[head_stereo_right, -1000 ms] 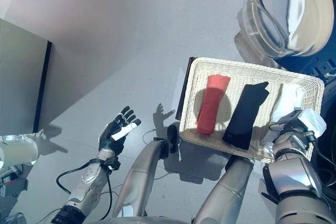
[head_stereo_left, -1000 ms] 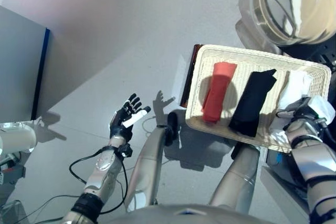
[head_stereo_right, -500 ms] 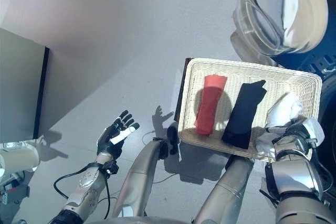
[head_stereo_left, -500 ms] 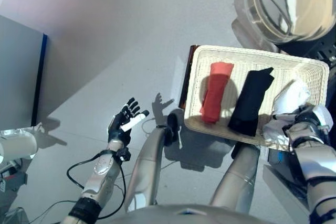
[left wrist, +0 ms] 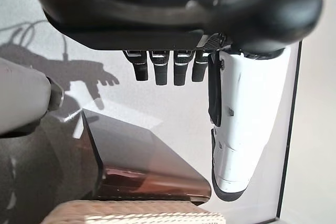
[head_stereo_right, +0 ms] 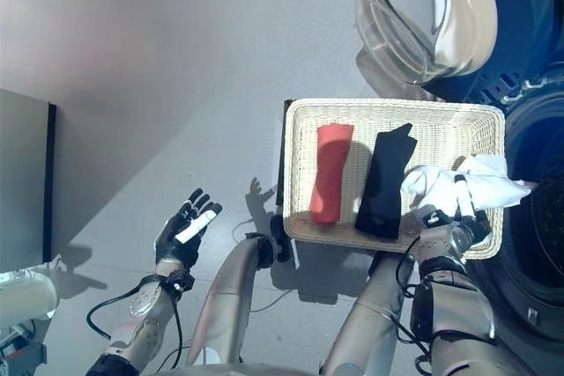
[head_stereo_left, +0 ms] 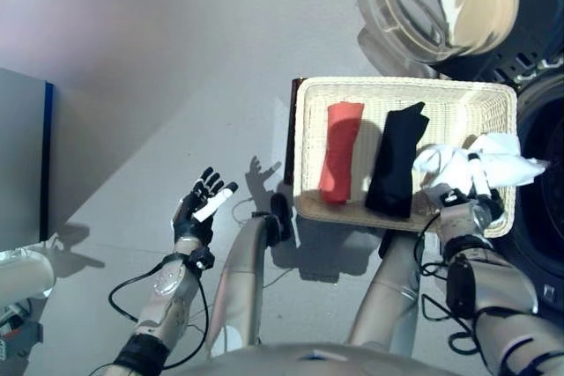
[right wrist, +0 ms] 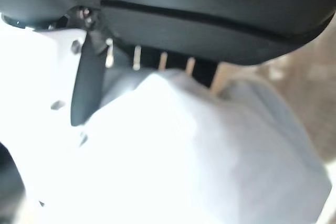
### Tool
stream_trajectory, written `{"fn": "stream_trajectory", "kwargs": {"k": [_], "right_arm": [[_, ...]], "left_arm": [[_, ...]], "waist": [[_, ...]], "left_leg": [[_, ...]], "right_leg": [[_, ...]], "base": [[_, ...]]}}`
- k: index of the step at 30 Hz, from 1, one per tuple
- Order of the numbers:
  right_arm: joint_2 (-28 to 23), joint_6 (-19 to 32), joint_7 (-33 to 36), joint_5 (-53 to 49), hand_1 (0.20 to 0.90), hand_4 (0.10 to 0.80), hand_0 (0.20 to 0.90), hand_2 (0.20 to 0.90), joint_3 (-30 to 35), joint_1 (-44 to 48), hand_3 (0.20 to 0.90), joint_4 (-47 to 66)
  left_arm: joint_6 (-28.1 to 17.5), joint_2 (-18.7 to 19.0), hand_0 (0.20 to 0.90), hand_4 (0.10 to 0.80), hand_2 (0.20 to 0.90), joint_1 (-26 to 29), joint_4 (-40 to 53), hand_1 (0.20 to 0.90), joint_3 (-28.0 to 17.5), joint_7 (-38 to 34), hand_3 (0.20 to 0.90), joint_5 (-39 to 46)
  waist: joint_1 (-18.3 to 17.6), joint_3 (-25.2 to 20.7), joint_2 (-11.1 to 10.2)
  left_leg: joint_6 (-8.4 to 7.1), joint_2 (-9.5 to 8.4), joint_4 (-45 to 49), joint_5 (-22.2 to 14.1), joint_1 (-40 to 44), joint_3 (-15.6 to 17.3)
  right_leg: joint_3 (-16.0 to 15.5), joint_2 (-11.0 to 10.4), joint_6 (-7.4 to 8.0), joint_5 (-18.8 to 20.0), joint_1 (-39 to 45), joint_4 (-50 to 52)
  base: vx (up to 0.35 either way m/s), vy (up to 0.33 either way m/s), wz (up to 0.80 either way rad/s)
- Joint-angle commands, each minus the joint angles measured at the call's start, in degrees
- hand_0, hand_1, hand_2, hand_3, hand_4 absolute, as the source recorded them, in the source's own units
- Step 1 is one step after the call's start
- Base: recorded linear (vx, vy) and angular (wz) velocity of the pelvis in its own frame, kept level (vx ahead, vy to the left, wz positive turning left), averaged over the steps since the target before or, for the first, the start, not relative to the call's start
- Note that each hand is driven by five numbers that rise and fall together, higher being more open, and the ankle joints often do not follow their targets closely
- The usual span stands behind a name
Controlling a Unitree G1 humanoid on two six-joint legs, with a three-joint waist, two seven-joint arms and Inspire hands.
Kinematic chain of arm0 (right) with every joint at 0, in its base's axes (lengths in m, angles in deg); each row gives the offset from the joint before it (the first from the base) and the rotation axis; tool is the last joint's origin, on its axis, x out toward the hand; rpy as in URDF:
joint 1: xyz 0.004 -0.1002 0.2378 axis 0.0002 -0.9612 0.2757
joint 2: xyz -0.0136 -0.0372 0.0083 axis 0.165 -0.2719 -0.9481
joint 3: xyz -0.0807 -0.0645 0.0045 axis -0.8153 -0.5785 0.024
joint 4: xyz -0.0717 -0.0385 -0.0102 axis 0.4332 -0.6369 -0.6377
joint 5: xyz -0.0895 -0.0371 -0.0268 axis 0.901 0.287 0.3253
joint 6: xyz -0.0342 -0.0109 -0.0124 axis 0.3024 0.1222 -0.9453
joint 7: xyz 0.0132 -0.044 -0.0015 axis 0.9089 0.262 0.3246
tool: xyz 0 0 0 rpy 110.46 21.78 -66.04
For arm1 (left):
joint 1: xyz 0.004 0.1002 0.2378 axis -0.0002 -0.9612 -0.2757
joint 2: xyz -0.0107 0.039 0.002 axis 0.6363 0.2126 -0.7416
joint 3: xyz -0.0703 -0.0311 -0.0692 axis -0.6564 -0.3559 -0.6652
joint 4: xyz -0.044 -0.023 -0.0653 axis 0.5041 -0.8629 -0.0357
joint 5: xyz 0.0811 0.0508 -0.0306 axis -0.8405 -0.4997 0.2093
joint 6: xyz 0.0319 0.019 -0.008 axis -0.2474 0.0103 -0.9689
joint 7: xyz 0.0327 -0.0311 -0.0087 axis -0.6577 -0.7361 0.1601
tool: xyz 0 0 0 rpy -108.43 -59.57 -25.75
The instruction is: Pick up the clothes and place them into the washing machine
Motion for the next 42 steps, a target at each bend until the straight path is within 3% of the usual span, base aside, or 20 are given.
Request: {"fn": "stream_trajectory", "kwargs": {"k": [1, 3, 4, 9, 12, 21, 26, 28, 34, 35, 36, 37, 42], "right_arm": [[-3.59, 11.13, -1.26, -9.26, 0.200, 0.300, 0.200, 0.200, 4.99, 1.51, 0.200, 7.64], [-3.22, 12.90, -1.56, -11.66, 0.200, 0.300, 0.200, 0.200, 5.70, 2.67, 0.200, 9.19], [-3.60, 13.80, -2.00, -13.01, 0.200, 0.300, 0.200, 0.200, 6.08, 3.27, 0.200, 10.26], [-4.23, 19.27, -1.94, -16.72, 0.200, 0.300, 0.200, 0.200, 8.91, 4.12, 0.200, 16.34], [-6.36, 20.00, -1.56, -18.15, 0.200, 0.300, 0.200, 0.200, 10.72, 3.69, 0.200, 15.38], [-15.31, 20.27, 3.96, -19.76, 0.200, 0.300, 0.200, 0.200, 17.05, 2.69, 0.200, 5.47], [-22.49, 17.24, 8.47, -17.80, 0.200, 0.300, 0.200, 0.200, 19.10, 1.92, 0.200, -2.19], [-27.79, 16.26, 9.99, -17.71, 0.200, 0.300, 0.200, 0.200, 19.96, 2.34, 0.200, -4.92], [-29.31, 16.31, 10.50, -15.80, 0.200, 0.300, 0.200, 0.200, 17.95, 2.68, 0.200, -4.41], [-28.71, 15.75, 10.16, -15.05, 0.554, 0.553, 0.554, 0.554, 17.22, 2.46, 0.554, -4.08], [-27.95, 15.31, 9.37, -14.70, 0.859, 0.771, 0.859, 0.859, 16.43, 2.27, 0.859, -3.73], [-26.99, 15.58, 8.84, -14.84, 0.900, 0.800, 0.900, 0.900, 15.98, 2.36, 0.900, -3.03], [-23.46, 15.66, 6.93, -14.63, 0.900, 0.800, 0.900, 0.900, 14.36, 2.72, 0.900, -1.01]], "left_arm": [[-4.22, 0.95, 0.900, 0.800, 0.900, -1.29, 4.20, 0.900, -4.33, -1.03, 0.900, 1.75], [-4.08, 0.73, 0.900, 0.800, 0.900, -1.19, 3.93, 0.900, -4.26, -1.23, 0.900, 2.14], [-4.20, 0.67, 0.900, 0.800, 0.900, -1.23, 3.89, 0.900, -4.27, -1.31, 0.900, 2.39], [-3.73, 0.29, 0.900, 0.800, 0.900, -1.35, 3.77, 0.900, -3.76, -1.67, 0.900, 2.46], [-3.73, 0.13, 0.900, 0.800, 0.900, -1.26, 2.49, 0.900, -3.82, -1.62, 0.900, 2.42], [-4.09, 0.53, 0.900, 0.800, 0.900, -1.33, 1.50, 0.900, -3.45, -1.13, 0.900, 2.39], [-4.05, 1.42, 0.900, 0.800, 0.900, -2.18, 2.39, 0.900, -3.46, -0.79, 0.900, 2.37], [-3.88, 2.46, 0.900, 0.800, 0.900, -3.53, 3.06, 0.900, -3.38, -0.31, 0.900, 2.23], [-4.19, 3.03, 0.900, 0.800, 0.900, -4.06, 3.84, 0.900, -2.42, -0.42, 0.900, 2.00], [-4.30, 3.08, 0.900, 0.800, 0.900, -3.75, 3.67, 0.900, -2.51, -0.53, 0.900, 1.83], [-4.45, 3.08, 0.900, 0.800, 0.900, -3.40, 3.56, 0.900, -2.57, -0.62, 0.900, 1.84], [-4.61, 2.97, 0.900, 0.800, 0.900, -3.17, 3.67, 0.900, -2.55, -0.77, 0.900, 1.80], [-4.76, 2.45, 0.900, 0.800, 0.900, -2.80, 3.34, 0.900, -3.46, -1.01, 0.900, 2.10]], "waist": [[-0.89, 0.92, 0.08], [-0.81, 0.36, -0.05], [-0.92, 0.62, -0.08], [-1.38, 0.25, -0.42], [-1.75, 0.01, -0.55], [-2.56, -0.45, -0.22], [-2.36, -1.17, 0.53], [-2.07, -1.75, 0.87], [-1.76, -2.07, 1.03], [-1.79, -1.97, 0.96], [-1.84, -1.86, 0.87], [-1.90, -1.75, 0.80], [-1.95, -1.54, 0.31]], "left_leg": [[-6.15, 3.33, -6.31, 1.86, 3.63, -4.47], [-6.43, 3.54, -6.24, 0.48, 4.21, -4.53], [-6.24, 3.49, -6.64, 2.03, 3.77, -4.31], [-6.37, 3.61, -7.46, 2.13, 4.20, -4.18], [-6.52, 3.71, -7.87, 2.16, 4.53, -4.15], [-6.85, 4.18, -8.68, 2.08, 5.31, -3.76], [-7.01, 4.31, -8.94, 2.00, 5.44, -3.74], [-7.12, 4.35, -8.97, 2.05, 5.23, -3.73], [-7.00, 4.44, -9.07, 2.21, 5.10, -3.48], [-6.96, 4.49, -9.01, 2.22, 5.07, -3.47], [-6.94, 4.56, -9.00, 2.22, 5.08, -3.44], [-6.94, 4.59, -8.93, 2.19, 5.06, -3.43], [-7.02, 4.59, -8.64, 2.08, 5.07, -3.60]], "right_leg": [[1.22, -0.71, -3.31, -0.57, 2.51, -0.43], [1.26, -0.51, -3.08, -1.94, 3.09, -0.17], [1.20, -0.45, -3.34, -0.38, 2.78, -0.81], [1.29, -0.13, -3.24, -0.21, 2.98, -1.30], [1.28, 0.03, -3.20, -0.25, 3.21, -1.52], [1.33, 0.27, -3.00, -0.65, 3.81, -2.16], [1.49, 0.14, -2.84, -1.04, 3.66, -2.13], [1.39, -0.16, -2.69, -1.06, 3.53, -2.23], [1.22, -0.10, -2.62, -0.78, 3.52, -2.53], [1.22, -0.07, -2.63, -0.74, 3.57, -2.55], [1.22, -0.04, -2.63, -0.67, 3.54, -2.52], [1.19, -0.03, -2.66, -0.69, 3.59, -2.49], [0.95, 0.04, -2.81, -0.77, 4.09, -2.49]], "base": [[0.000, 0.000, 0.00], [0.060, -0.009, -0.04], [0.010, 0.010, -0.05], [-0.010, 0.007, -0.03], [0.000, 0.000, 0.00], [0.032, -0.006, -0.03], [0.022, -0.002, -0.03], [0.029, 0.001, -0.05], [0.006, 0.001, 0.00], [0.000, 0.000, 0.00], [0.000, 0.000, 0.00], [0.004, -0.009, -0.03], [0.000, 0.000, 0.00]]}}
